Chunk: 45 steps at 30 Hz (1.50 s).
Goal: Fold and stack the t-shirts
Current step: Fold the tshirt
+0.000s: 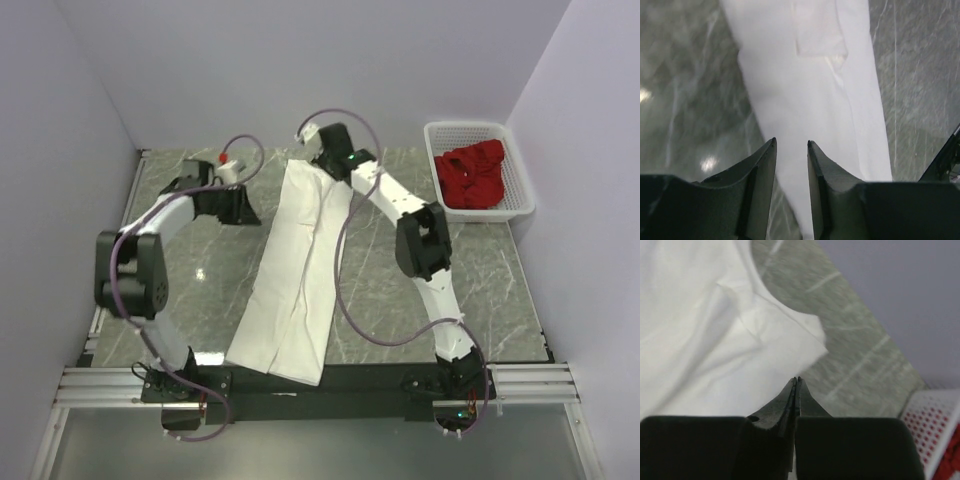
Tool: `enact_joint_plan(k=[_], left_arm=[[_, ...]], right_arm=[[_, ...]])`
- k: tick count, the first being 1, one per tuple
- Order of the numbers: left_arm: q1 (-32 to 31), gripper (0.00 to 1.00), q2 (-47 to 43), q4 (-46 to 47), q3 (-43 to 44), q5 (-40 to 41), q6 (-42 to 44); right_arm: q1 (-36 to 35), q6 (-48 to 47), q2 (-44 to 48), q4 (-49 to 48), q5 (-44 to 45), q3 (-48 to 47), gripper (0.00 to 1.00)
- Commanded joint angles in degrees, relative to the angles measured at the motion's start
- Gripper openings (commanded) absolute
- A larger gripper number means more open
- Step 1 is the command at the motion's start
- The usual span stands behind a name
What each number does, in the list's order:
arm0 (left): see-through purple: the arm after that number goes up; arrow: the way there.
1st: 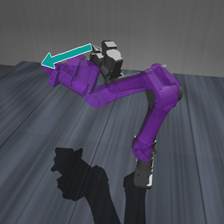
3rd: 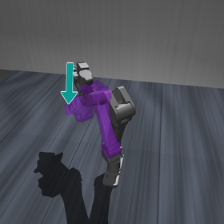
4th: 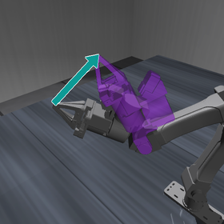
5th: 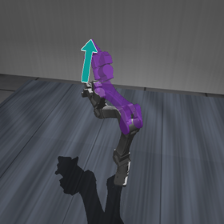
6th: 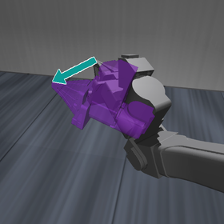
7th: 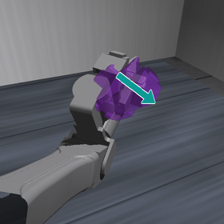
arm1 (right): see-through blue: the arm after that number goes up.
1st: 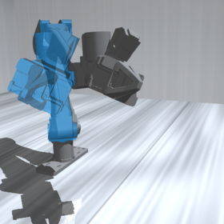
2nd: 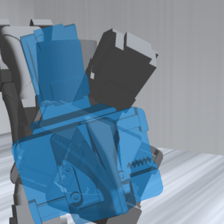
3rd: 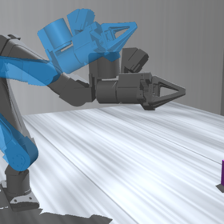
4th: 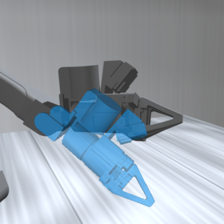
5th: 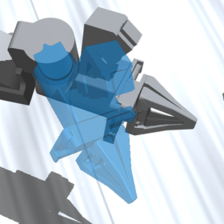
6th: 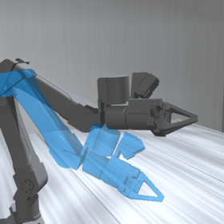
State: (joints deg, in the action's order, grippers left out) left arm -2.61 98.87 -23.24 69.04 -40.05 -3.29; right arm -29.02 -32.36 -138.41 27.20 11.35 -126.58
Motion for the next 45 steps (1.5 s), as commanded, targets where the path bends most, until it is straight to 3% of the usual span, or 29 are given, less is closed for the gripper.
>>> enact_joint_plan(k=[1,6,10,13,19,23,27,29,33,39,45], left_arm=[[-5.29,0.37,8.23,3.73,9.17,0.06,-2.24],[-9.34,0.35,19.24,3.3,21.47,1.73,-5.23],[-10.92,0.35,28.02,3.65,30.34,2.52,-8.4],[-10.93,0.33,33.12,1.63,35.62,4.28,-10.85],[-8.99,0.26,37.09,0.04,37.05,10.08,-14.72],[-5.57,0.24,38.5,0.48,36.35,9.82,-22.79],[-3.72,0.24,35.53,4.25,31.96,10.35,-26.06],[-3.45,0.27,34.03,9.23,29.94,6.33,-27.38],[-3.37,0.32,27.46,12.43,27.82,2.44,-23.7],[-3.19,0.36,15.33,4.99,19.67,-0.2,-12.54],[-3.19,0.33,8.99,-0.84,7.64,-2.48,-11.03]], right_arm=[[2.65,6.06,13.14,1.35,-1.77,3.26,0.0],[7.03,14.5,19.57,14.25,-11.17,10.46,0.0],[8.53,17.33,27.48,16.39,-20.47,20.83,0.0],[8.89,17.68,31.0,16.74,-22.69,27.25,0.0],[10.12,18.56,31.01,17.8,-23.75,30.61,0.0],[10.38,18.21,29.16,18.85,-24.53,29.12,0.0],[10.56,16.46,26.71,20.08,-25.67,26.14,0.0],[10.56,15.93,25.48,21.57,-27.34,23.07,0.0],[9.68,15.75,22.67,22.81,-33.05,18.57,0.0],[5.38,16.71,19.86,21.14,-38.42,16.64,0.0],[2.39,20.83,12.83,23.24,-43.51,11.36,0.0]])
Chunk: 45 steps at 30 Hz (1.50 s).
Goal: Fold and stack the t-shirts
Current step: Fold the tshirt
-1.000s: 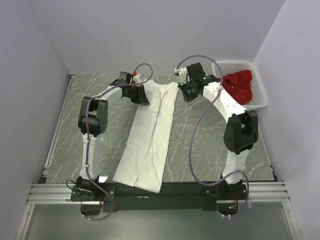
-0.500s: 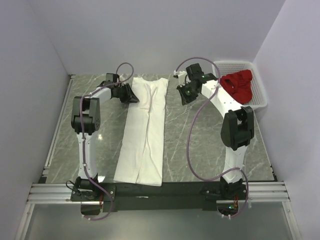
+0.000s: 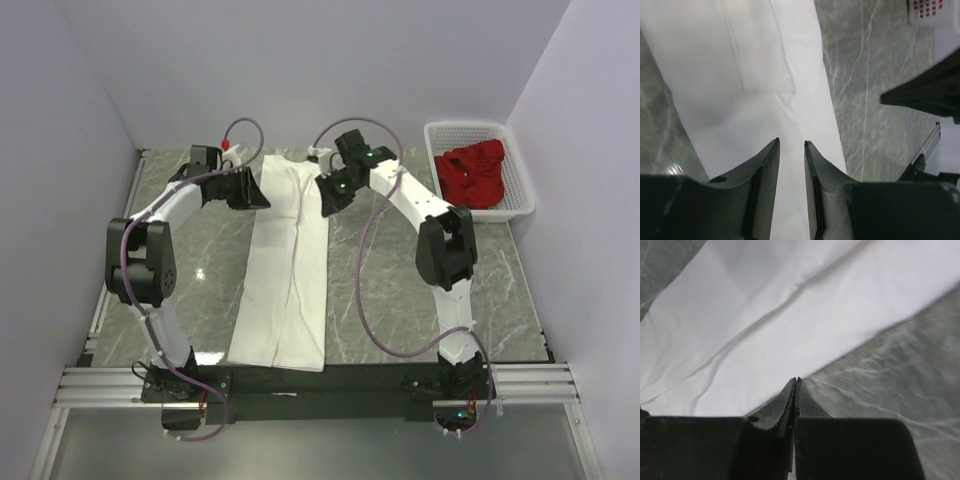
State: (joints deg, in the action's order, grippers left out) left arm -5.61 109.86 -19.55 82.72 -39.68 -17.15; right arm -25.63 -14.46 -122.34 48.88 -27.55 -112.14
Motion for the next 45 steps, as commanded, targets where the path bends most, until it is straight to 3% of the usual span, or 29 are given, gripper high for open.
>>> enact_joint_plan(k=[1,6,11,17,35,41,45], left_arm=[[-0.19,0.32,-2.54,-4.18,-7.64,-4.08,2.21],[-0.46,0.32,-5.18,-2.86,-16.61,-4.44,1.85],[-0.46,0.32,-2.82,-3.22,-17.24,-2.77,2.12],[-0.46,0.31,2.89,-1.37,-15.48,-3.04,-1.22],[-0.55,0.31,14.94,0.39,-5.11,-4.52,-8.16],[0.24,0.37,5.91,4.17,-11.52,-7.16,-6.51],[1.21,0.46,-7.34,3.65,-16.0,-9.1,1.39]], right_arm=[[-1.53,3.55,-3.69,1.65,-5.49,-3.0,0.0],[-3.73,7.33,-5.45,-0.45,-10.41,-0.72,0.0],[-4.17,9.27,-9.66,-1.77,-8.58,-2.56,0.0],[-2.85,10.41,-14.67,-1.25,2.67,-6.07,0.0],[1.37,9.45,-21.35,-1.07,14.64,-15.03,0.0],[1.37,4.19,-19.17,1.64,8.42,-17.32,0.0],[1.37,0.31,-10.66,1.49,5.93,-12.51,0.07]])
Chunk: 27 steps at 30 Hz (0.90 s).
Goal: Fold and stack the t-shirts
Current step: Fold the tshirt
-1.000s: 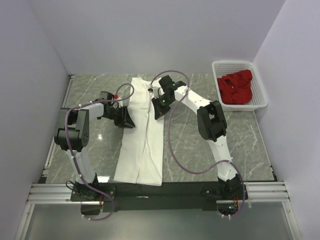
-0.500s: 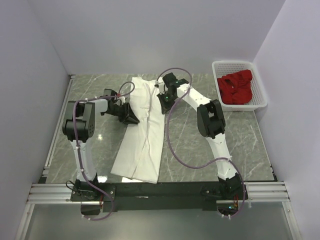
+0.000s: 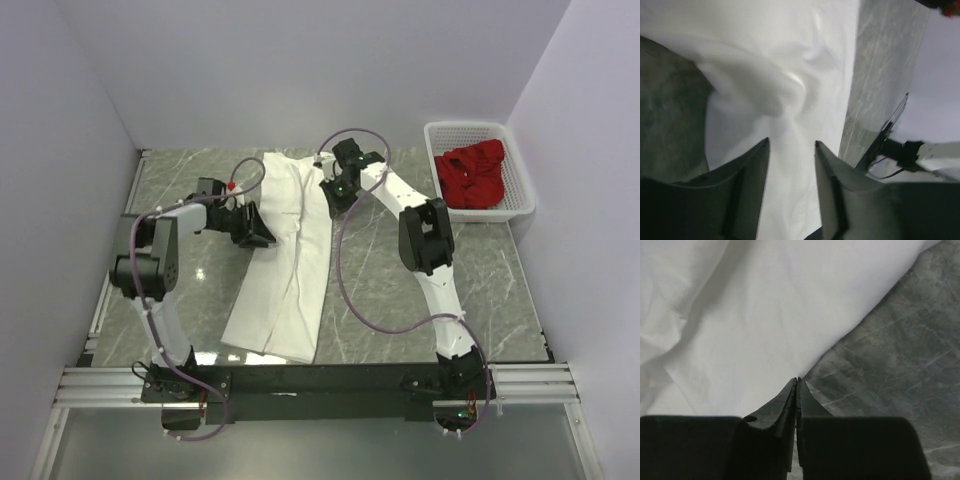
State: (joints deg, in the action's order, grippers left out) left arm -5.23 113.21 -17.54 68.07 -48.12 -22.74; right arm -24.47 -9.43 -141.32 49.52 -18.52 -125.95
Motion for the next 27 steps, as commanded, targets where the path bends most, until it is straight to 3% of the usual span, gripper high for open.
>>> enact_joint_plan(k=[1,3,4,5,6,7,9,10,11,12,15,18,22,27], left_arm=[[0.93,0.51,-12.99,-1.41,-1.71,-0.92,13.45],[1.8,0.52,-19.65,-5.03,-3.02,-2.5,21.82],[2.5,0.53,-22.04,-7.22,-3.73,-4.77,32.39],[3.99,0.55,-26.59,-11.6,-5.22,-5.49,37.63],[4.79,0.59,-28.64,-14.86,-5.93,-6.19,49.6],[5.06,0.6,-30.75,-18.37,-6.54,-7.5,56.86],[8.13,0.62,-35.32,-32.16,-7.6,-7.43,72.67],[8.74,0.62,-36.55,-35.86,-8.13,-6.99,85.98],[9.79,0.62,-38.13,-44.51,-8.65,-5.77,92.03],[9.98,0.62,-38.58,-48.34,-9.01,-5.06,103.31],[10.59,0.61,-39.73,-58.19,-11.2,-2.16,115.96],[13.13,0.6,-40.26,-57.97,-13.14,-4.6,114.6],[17.52,0.6,-39.3,-53.65,-13.93,-10.67,104.57],[19.82,0.66,-39.64,-50.76,-16.12,-12.97,99.21]], right_arm=[[0.3,-5.42,13.56,-1.24,-3.53,6.37,0.11],[0.21,-8.05,19.21,-2.58,-5.72,11.49,0.13],[0.04,-8.75,22.02,-4.15,-6.6,17.0,0.17],[-0.4,-9.81,27.88,-5.21,-7.31,20.19,0.2],[-0.75,-10.43,30.98,-6.35,-8.19,26.92,0.24],[-1.45,-11.22,34.23,-7.49,-8.54,30.55,0.39],[-4.08,-14.29,43.64,-11.09,-9.16,40.89,0.48],[-5.49,-15.34,46.71,-13.37,-8.9,44.44,0.56],[-7.15,-17.96,52.31,-14.35,-8.2,47.61,0.58],[-11.96,-19.64,54.72,-14.8,-7.41,52.77,0.58],[-22.5,-23.61,61.94,-16.99,-4.51,62.01,0.58],[-34.1,-23.36,64.06,-19.53,-1.18,66.7,0.56],[-42.57,-22.74,63.98,-24.01,-0.2,70.92,0.53],[-46.54,-19.4,56.25,-26.49,0.42,67.96,0.45]])
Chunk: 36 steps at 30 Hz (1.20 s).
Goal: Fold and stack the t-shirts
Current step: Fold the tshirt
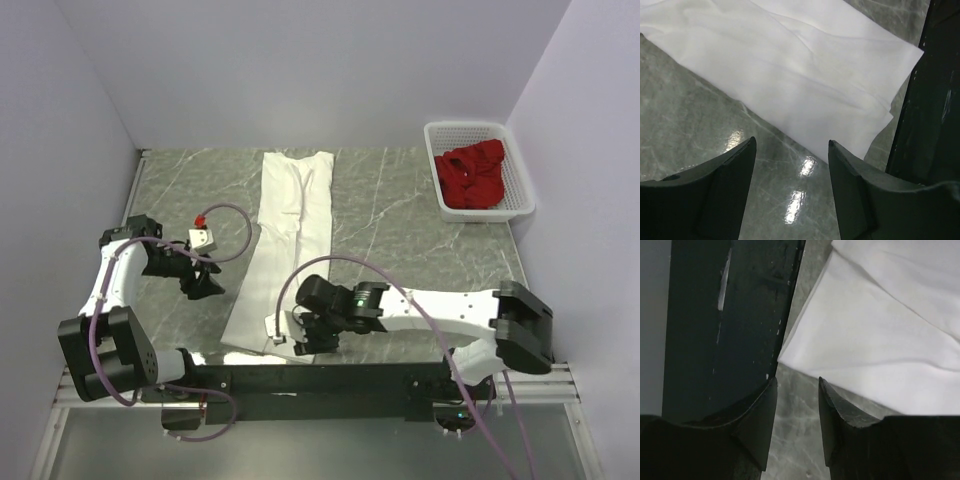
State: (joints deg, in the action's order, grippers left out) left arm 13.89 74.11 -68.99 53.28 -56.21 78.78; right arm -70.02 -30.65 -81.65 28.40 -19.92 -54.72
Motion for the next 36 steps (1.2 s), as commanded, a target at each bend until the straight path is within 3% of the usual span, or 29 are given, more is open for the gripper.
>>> enact_joint_plan(k=[1,10,18,25,28,29,32,36], left_arm=[[0.87,0.66,-0.89,1.74,-1.94,-4.44,-2.58],[2.19,0.66,-7.48,1.49,-6.51,-1.98,-1.53],[3.34,0.68,-8.01,0.61,-7.31,-1.71,0.05],[3.6,0.68,-7.84,-0.17,-6.87,-1.28,1.1],[3.77,0.67,-7.75,-2.63,-6.96,-0.14,6.1],[3.78,0.67,-7.75,-4.64,-6.96,0.13,9.95],[4.04,0.65,-8.19,-8.85,-7.4,1.45,17.32],[3.95,0.63,-9.77,-9.93,-8.97,2.33,24.38]], right_arm=[[-1.61,3.04,-6.3,-5.2,1.64,-4.16,0.45],[-5.48,2.36,-10.46,-6.08,1.11,-2.67,0.44],[-5.92,-0.28,-14.33,-5.19,4.18,-1.53,0.51],[-5.83,-1.42,-16.7,-5.55,8.32,0.58,0.5],[-5.83,-1.78,-17.32,-5.11,9.11,1.1,0.35],[-5.83,-1.78,-17.41,-5.03,9.63,1.28,0.2],[-5.74,-1.43,-16.71,-5.02,11.22,2.68,0.0],[-5.57,-0.99,-11.71,-5.2,11.31,6.02,0.0]])
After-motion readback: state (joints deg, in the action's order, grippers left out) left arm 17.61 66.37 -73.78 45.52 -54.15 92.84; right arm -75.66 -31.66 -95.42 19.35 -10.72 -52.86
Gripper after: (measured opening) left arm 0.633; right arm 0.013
